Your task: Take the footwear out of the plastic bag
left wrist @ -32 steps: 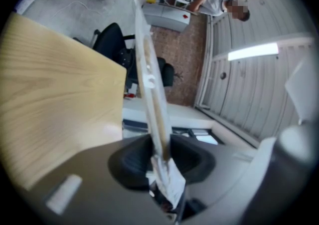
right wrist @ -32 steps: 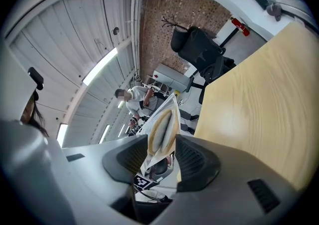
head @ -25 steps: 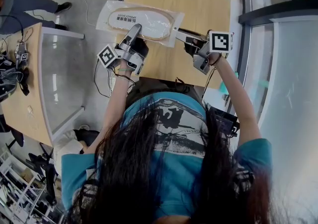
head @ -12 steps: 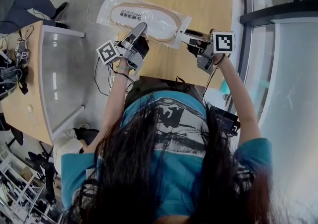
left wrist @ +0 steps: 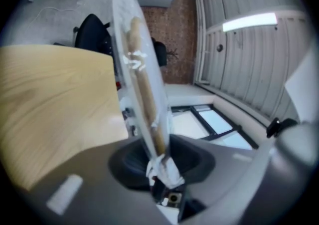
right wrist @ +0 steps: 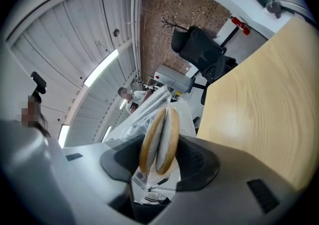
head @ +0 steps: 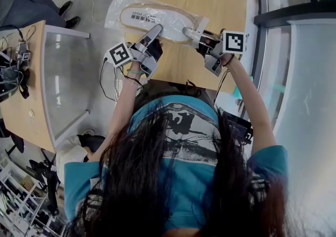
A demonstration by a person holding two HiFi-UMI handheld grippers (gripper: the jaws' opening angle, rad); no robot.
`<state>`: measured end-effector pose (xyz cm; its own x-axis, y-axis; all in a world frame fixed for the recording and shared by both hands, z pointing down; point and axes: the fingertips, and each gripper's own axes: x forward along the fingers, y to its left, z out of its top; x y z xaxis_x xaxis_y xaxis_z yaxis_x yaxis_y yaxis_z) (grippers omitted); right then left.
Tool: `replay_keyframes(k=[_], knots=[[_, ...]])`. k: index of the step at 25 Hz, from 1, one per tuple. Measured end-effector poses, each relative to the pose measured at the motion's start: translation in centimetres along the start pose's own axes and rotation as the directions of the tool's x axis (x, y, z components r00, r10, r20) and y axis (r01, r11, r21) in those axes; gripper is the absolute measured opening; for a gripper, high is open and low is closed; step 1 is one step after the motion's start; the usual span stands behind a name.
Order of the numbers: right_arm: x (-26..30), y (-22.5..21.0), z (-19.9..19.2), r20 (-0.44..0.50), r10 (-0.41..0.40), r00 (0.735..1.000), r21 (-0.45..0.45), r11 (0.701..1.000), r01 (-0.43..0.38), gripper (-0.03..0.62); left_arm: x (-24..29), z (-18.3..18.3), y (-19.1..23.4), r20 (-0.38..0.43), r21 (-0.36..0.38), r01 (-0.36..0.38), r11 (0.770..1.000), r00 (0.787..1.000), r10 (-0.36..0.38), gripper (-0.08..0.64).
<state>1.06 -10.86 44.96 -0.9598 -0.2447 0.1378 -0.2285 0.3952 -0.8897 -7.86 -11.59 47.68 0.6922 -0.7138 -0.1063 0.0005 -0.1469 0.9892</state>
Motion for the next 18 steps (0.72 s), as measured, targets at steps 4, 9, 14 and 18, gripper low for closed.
replay_keyframes(k=[4,9,14,18], knots=[[0.9,0.3,0.6,0.002,-0.003,1.0,0.027,1.0,0.003,0.127,-0.4,0.9,-0.6,0.035,-0.046,0.037,0.998,0.999,-0.036,0.107],[1.0,0.5,0.9,-0.013,0.021,1.0,0.089,0.996,-0.019,0.103,-0.8,1.9,-1.1,0.083,-0.02,0.08,0.997,0.994,-0.078,0.121],[-0.7,-0.1,0.7,-0.016,0.029,0.999,0.125,0.992,-0.027,0.098,-0.8,2.1,-0.7,0.114,-0.008,0.066,0.998,0.991,-0.065,0.123],[-1.8,-0.4,0.6,-0.021,0.027,0.999,0.135,0.991,-0.024,0.098,-1.2,2.9,-0.2,0.14,0.012,0.023,1.0,0.99,-0.025,0.121]])
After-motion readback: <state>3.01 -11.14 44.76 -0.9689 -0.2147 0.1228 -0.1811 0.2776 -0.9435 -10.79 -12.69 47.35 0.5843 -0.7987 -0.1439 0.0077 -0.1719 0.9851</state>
